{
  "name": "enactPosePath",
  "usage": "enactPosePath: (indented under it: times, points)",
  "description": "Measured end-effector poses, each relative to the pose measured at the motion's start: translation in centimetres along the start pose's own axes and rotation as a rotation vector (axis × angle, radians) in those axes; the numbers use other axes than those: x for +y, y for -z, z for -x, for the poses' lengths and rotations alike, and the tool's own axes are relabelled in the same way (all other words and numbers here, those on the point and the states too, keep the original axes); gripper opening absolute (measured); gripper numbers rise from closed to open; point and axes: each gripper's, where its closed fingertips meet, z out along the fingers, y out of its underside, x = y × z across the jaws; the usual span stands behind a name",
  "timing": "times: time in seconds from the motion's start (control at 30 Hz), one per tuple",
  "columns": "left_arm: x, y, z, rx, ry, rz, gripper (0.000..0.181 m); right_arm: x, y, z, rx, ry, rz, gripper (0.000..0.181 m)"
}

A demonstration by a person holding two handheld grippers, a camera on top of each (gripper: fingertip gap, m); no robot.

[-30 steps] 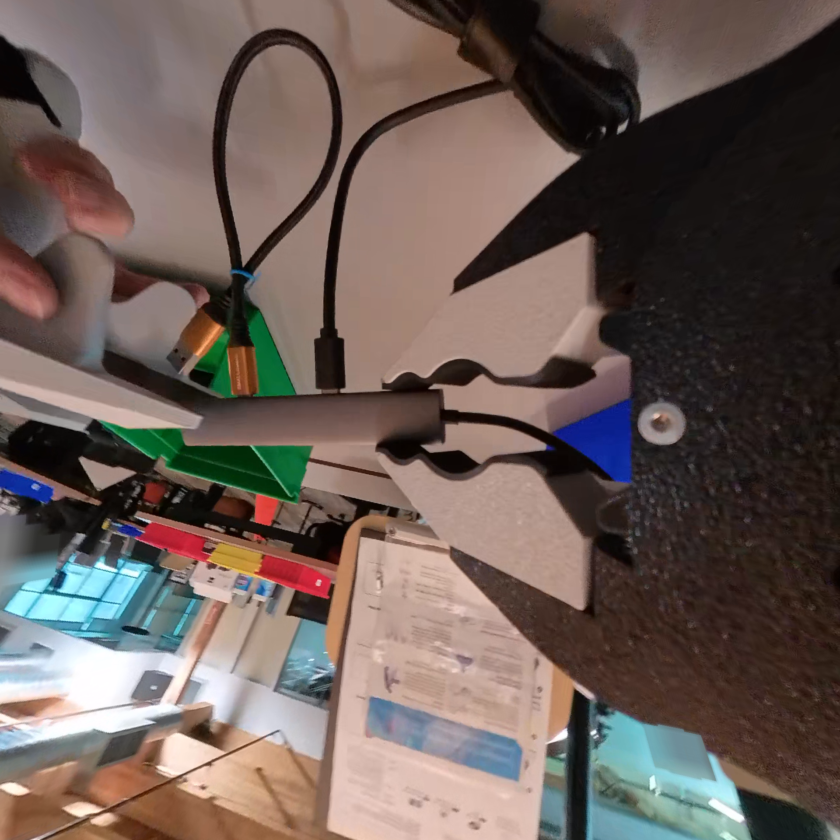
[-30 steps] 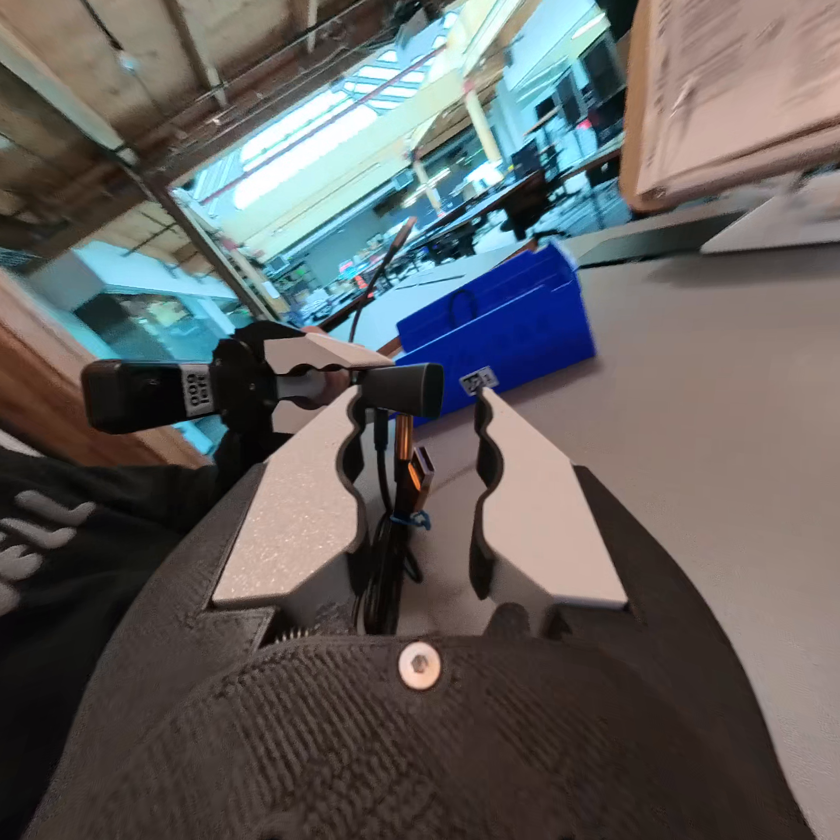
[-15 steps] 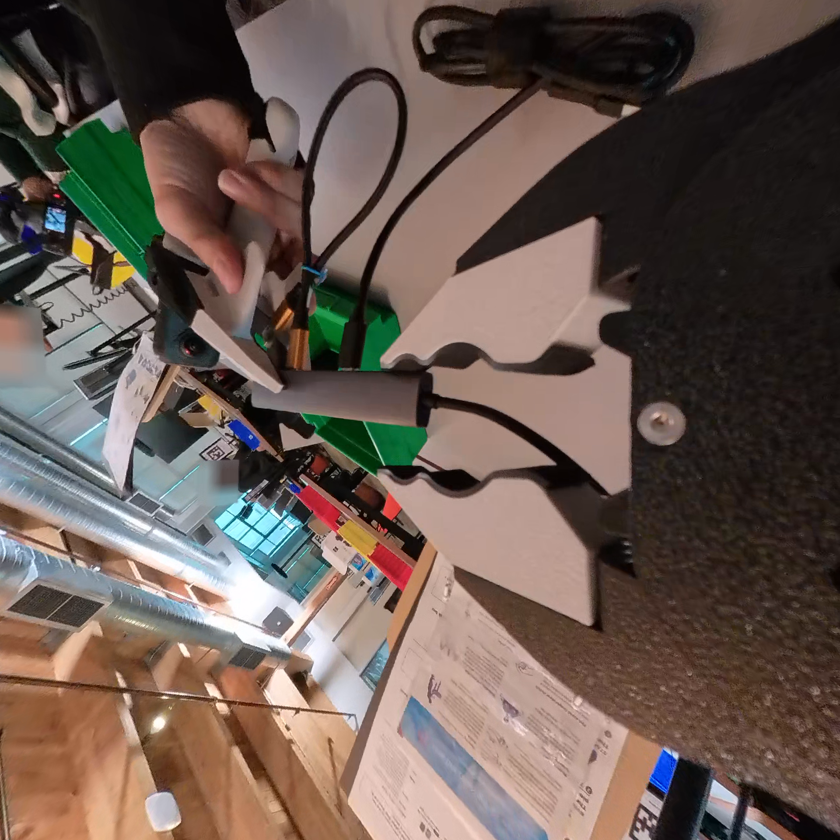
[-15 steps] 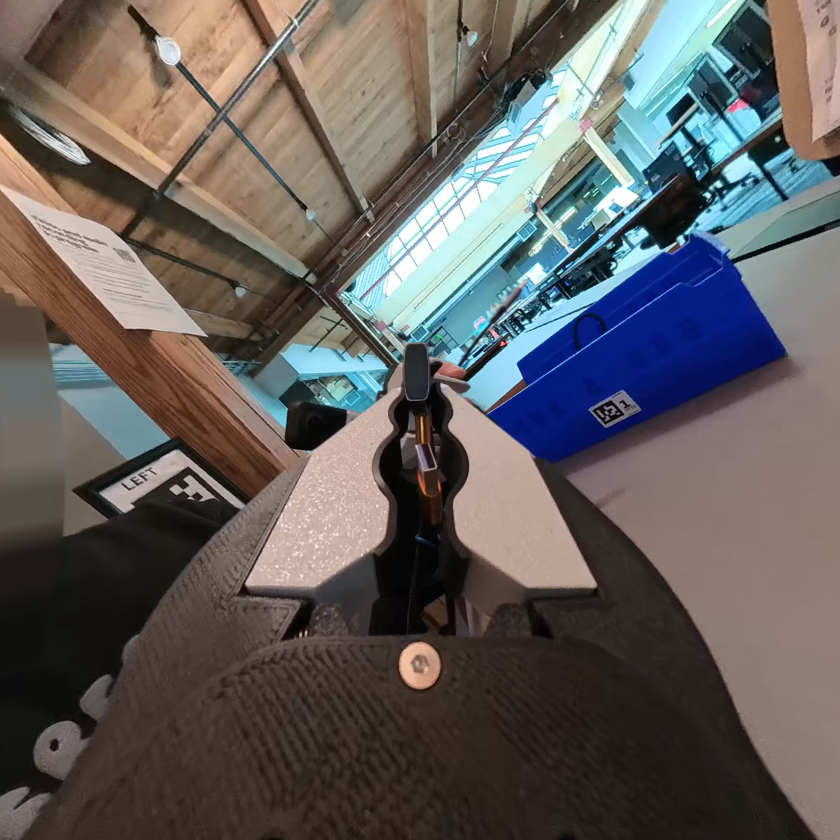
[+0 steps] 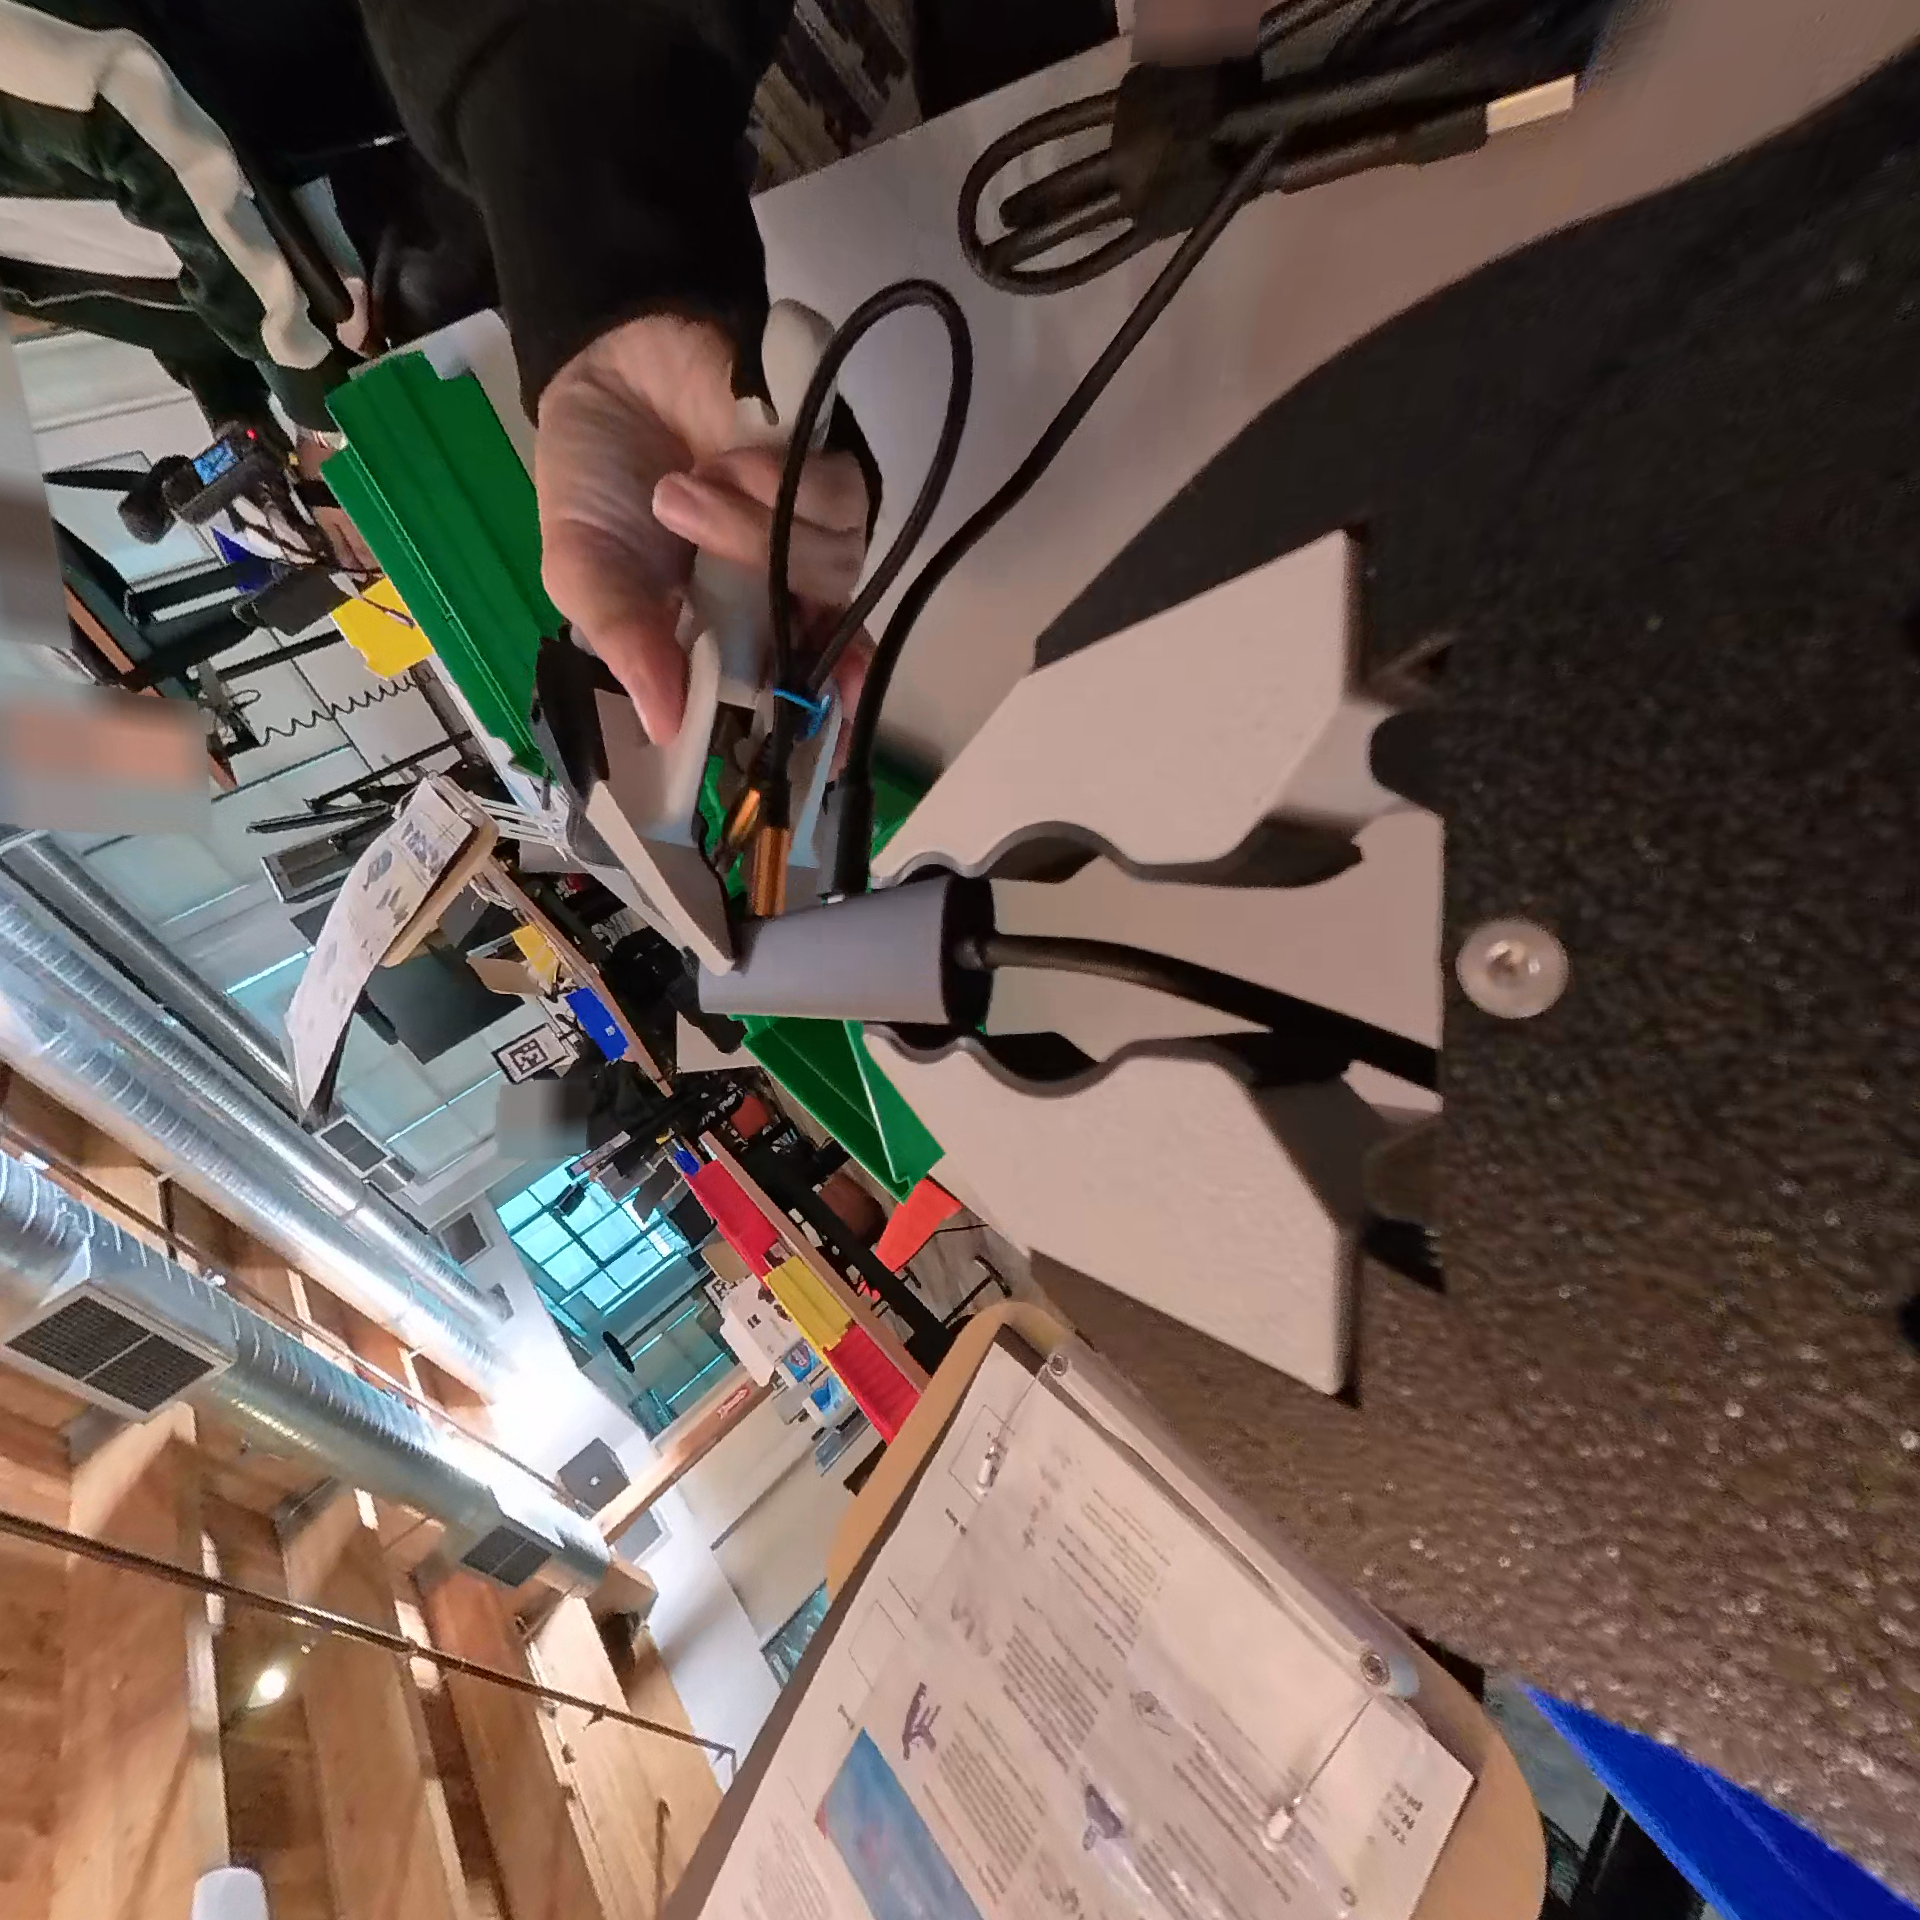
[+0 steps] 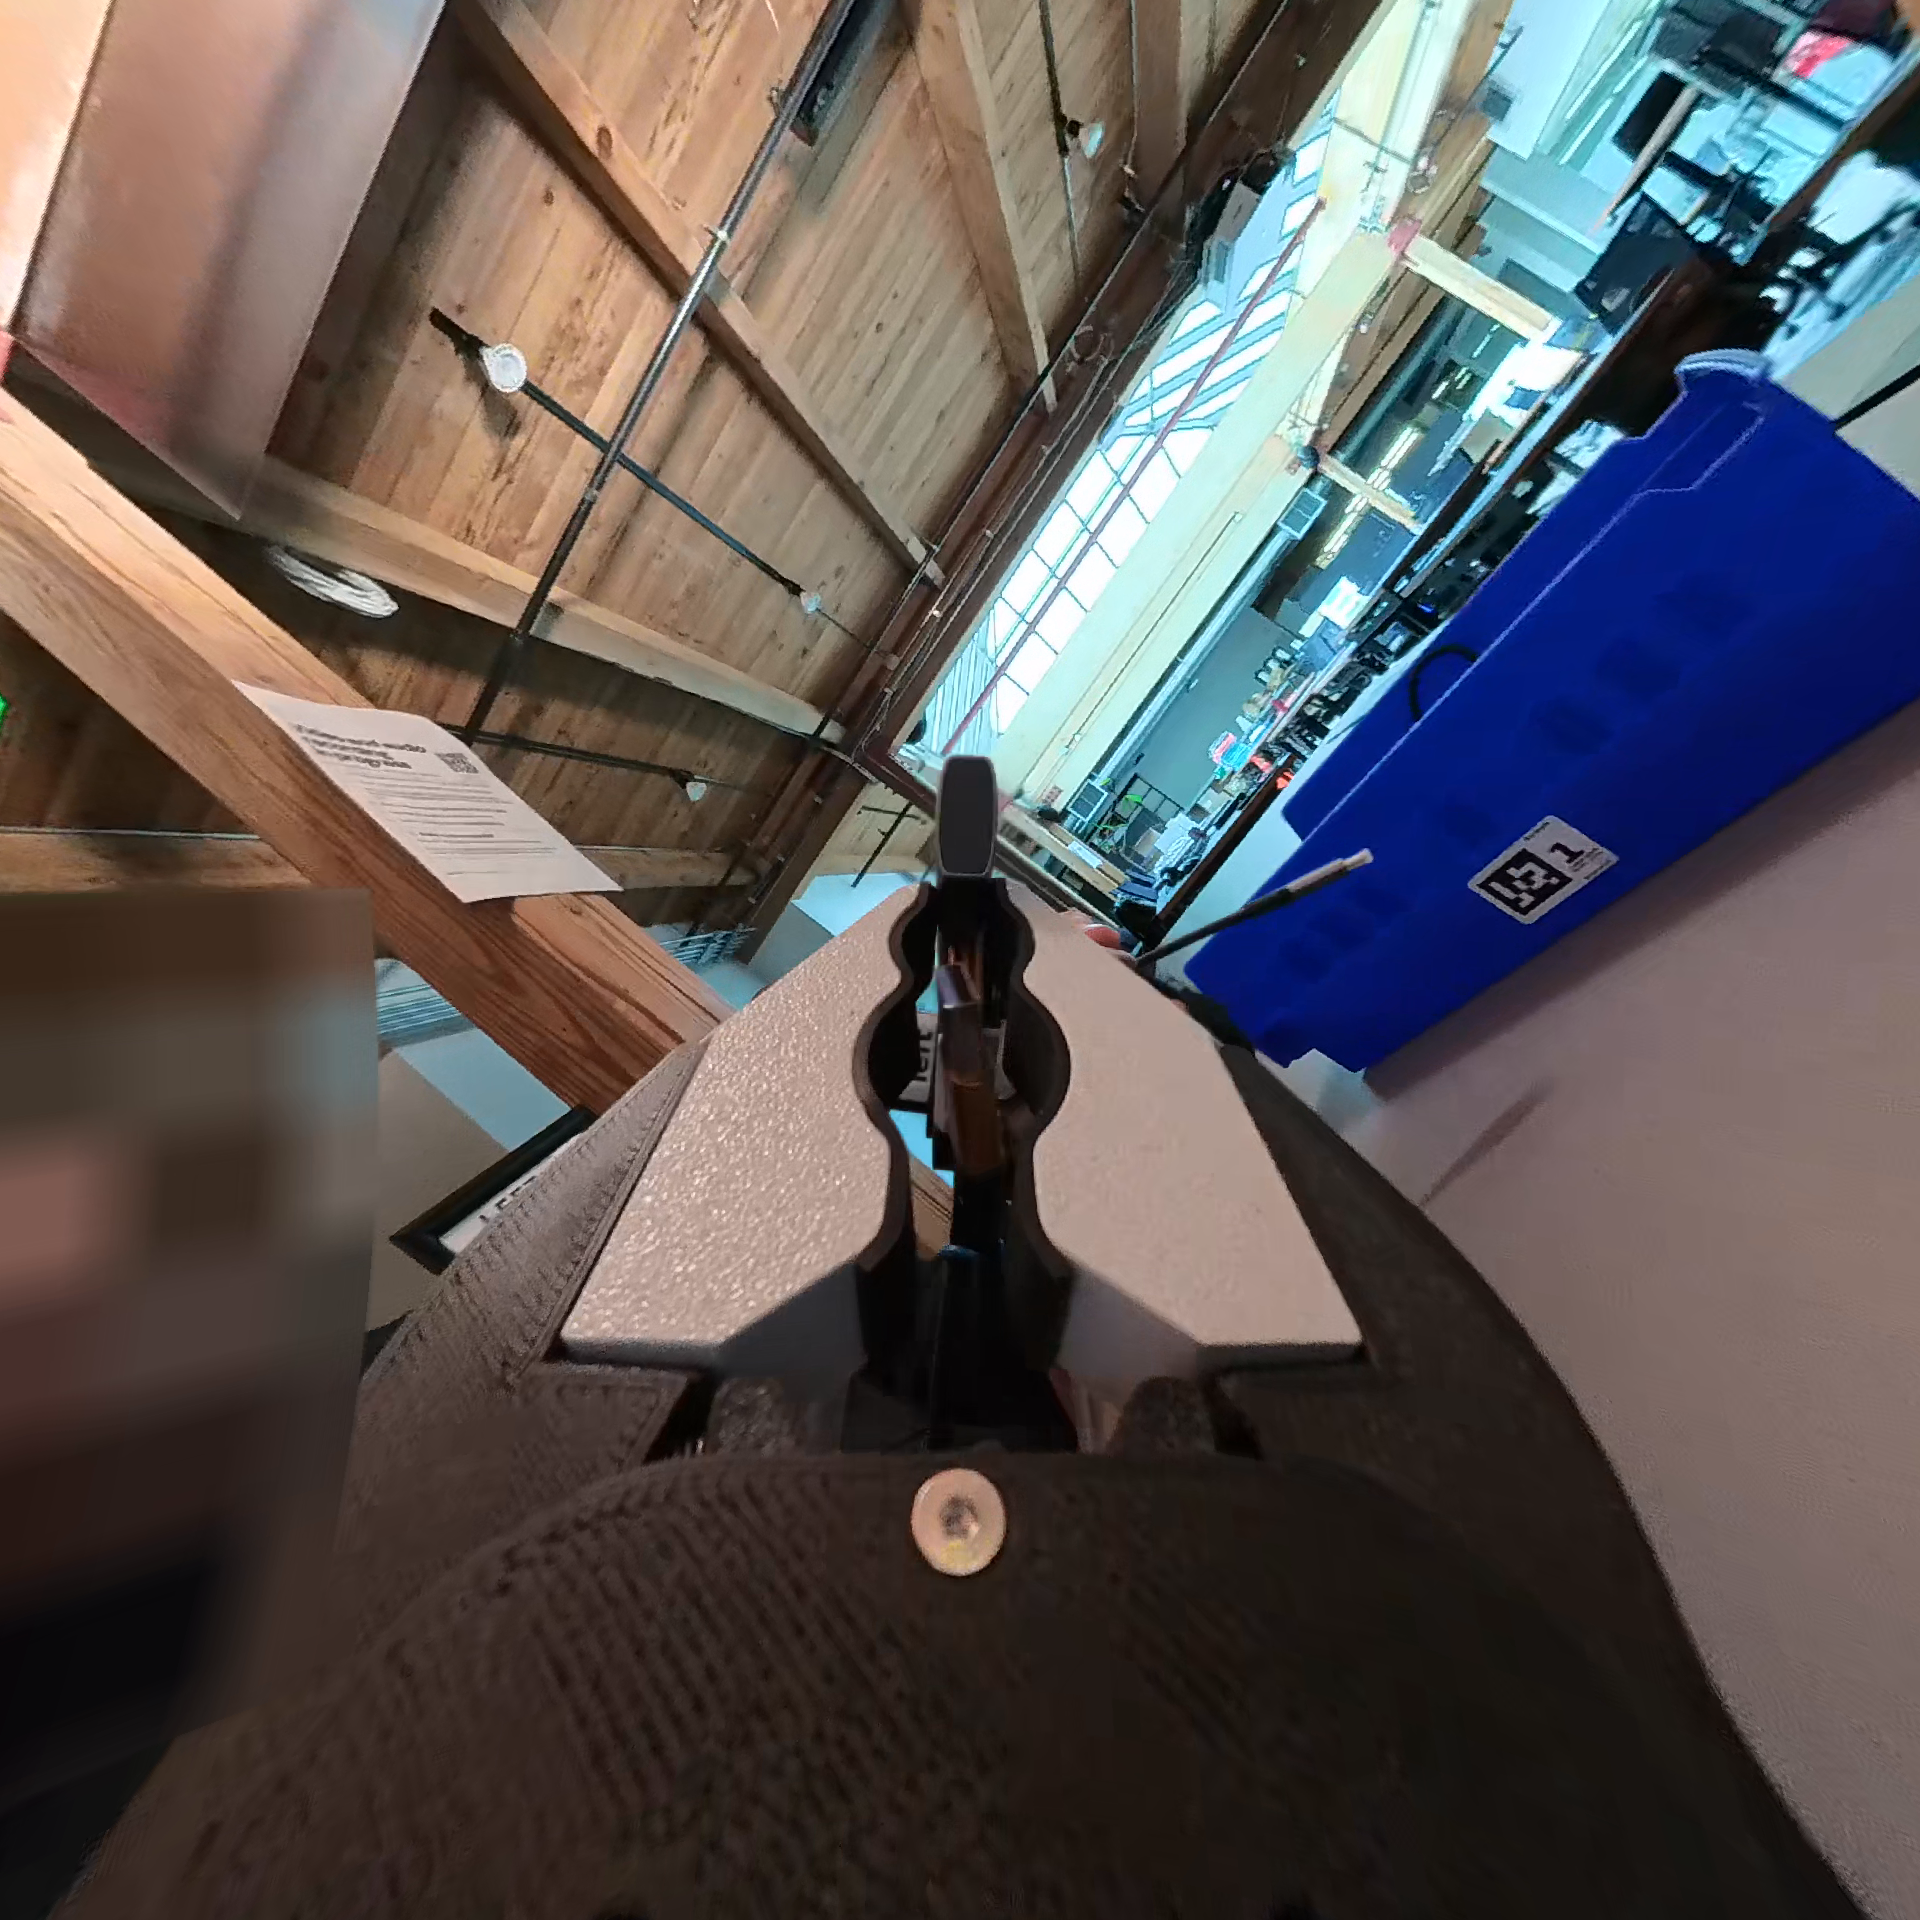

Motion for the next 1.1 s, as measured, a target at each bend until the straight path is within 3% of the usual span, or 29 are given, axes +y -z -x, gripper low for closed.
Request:
enactPosePath:
  times: [0.03,0.27,0.37,0.43,0.53,0.6,0.73,1.1]
  points:
    - [0.1,0.0,0.0,-0.007,0.002,0.000,0.021,0.0,0.0,-0.1,0.006,-0.004,-0.005,0.008]
    - [0.1,0.2,0.0,-0.034,-0.034,0.003,0.020,0.2,-0.2,-0.2,0.019,-0.004,0.004,0.009]
    - [0.4,0.1,0.1,-0.011,0.057,0.047,0.020,0.2,0.0,-0.8,0.075,0.062,0.029,0.011]
    - [0.9,0.2,0.8,-0.052,0.101,0.094,0.020,0.0,0.4,-1.3,0.175,0.207,0.070,0.017]
    - [2.4,0.7,2.2,-0.140,0.198,0.184,0.021,-1.3,1.7,-2.5,0.454,0.574,0.119,0.057]
    - [3.5,1.0,2.9,-0.211,0.223,0.225,0.021,-2.3,2.1,-2.4,0.610,0.860,0.139,0.061]
    - [5.1,1.1,3.3,-0.316,0.285,0.245,0.021,-1.8,0.8,-1.8,0.686,1.253,0.185,0.041]
    - [5.5,0.3,1.9,-0.352,0.241,0.167,0.021,0.4,-0.4,-6.5,0.726,1.250,0.358,0.027]
